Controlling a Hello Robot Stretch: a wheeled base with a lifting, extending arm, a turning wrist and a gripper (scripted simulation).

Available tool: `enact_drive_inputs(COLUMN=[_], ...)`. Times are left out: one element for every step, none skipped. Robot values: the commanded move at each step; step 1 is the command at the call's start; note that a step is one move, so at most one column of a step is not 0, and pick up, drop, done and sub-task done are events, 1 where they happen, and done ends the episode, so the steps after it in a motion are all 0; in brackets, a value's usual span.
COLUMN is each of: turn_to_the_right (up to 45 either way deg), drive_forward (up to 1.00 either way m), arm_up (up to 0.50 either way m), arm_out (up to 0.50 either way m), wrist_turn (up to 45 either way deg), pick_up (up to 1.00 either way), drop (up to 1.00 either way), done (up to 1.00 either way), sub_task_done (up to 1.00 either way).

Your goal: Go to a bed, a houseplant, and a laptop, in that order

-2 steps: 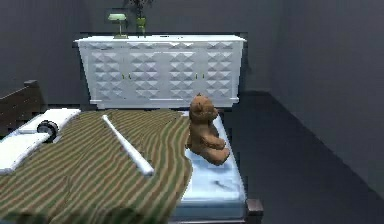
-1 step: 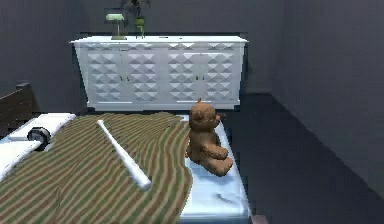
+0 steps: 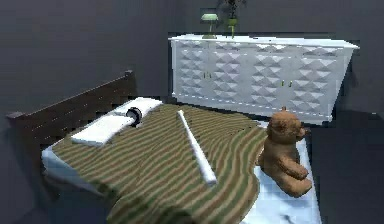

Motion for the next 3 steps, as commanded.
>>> enact_drive_inputs(turn_to_the_right=[0.0, -45.0, -45.0], drive_forward=[0.00, 0.00, 0.00], arm_up=[0.00, 0.00, 0.00], arm_out=[0.00, 0.00, 0.00], wrist_turn=[0.0, 0.0, 0.0], pick_up=[0.00, 0.00, 0.00], drop=[0.00, 0.00, 0.00], done=[0.00, 0.00, 0.00], sub_task_done=[1.00, 0.00, 0.00])
